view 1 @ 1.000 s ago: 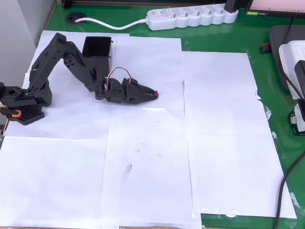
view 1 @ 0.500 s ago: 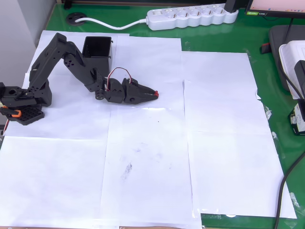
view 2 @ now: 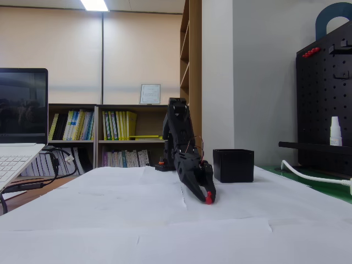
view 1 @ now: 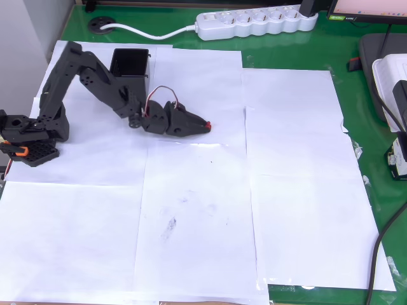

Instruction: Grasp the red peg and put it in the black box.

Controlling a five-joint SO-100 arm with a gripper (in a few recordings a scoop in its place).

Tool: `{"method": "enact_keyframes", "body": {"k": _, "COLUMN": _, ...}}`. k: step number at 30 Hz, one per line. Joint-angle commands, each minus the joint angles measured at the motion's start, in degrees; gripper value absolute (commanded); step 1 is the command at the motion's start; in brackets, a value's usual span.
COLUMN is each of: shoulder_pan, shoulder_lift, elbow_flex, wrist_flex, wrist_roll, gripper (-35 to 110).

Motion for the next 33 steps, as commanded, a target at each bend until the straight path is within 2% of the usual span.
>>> {"method": "enact_keyframes", "body": {"k": 1, "shoulder_pan": -1.85, "shoulder_lift": -15.03, "elbow_flex": 1.76, "wrist_flex": 4.83, "wrist_roll": 0.35, "gripper": 0}}
{"method": "enact_keyframes", "body": {"k": 12, "shoulder_pan": -5.45, "shoulder_lift": -31.9, "elbow_flex": 13.1, "wrist_flex": 27.6, "wrist_roll": 4.39, "gripper": 0}}
{"method": "enact_keyframes", "body": {"k": 16, "shoulder_pan": -8.0, "shoulder_lift": -38.23, "elbow_flex": 20.3, "wrist_flex": 42.01, "wrist_roll": 7.73, "gripper": 0}}
{"method": "enact_keyframes", "body": {"k": 21, "shoulder_pan": -13.18, "shoulder_lift": -46.85, "elbow_flex": 29.09, "wrist_flex": 65.65, "wrist_roll": 13.1, "gripper": 0}}
{"method": "enact_keyframes", "body": {"k": 30, "shoulder_pan": -23.55, "shoulder_lift": -59.94, "elbow_flex": 28.74, "wrist_flex": 95.71, "wrist_roll": 21.62, "gripper": 0}}
{"method": "enact_keyframes", "body": {"k": 33, "shoulder_pan": -24.96, "shoulder_lift": -60.73, "elbow_flex": 21.62, "wrist_flex": 99.76, "wrist_roll": 23.73, "gripper": 0}}
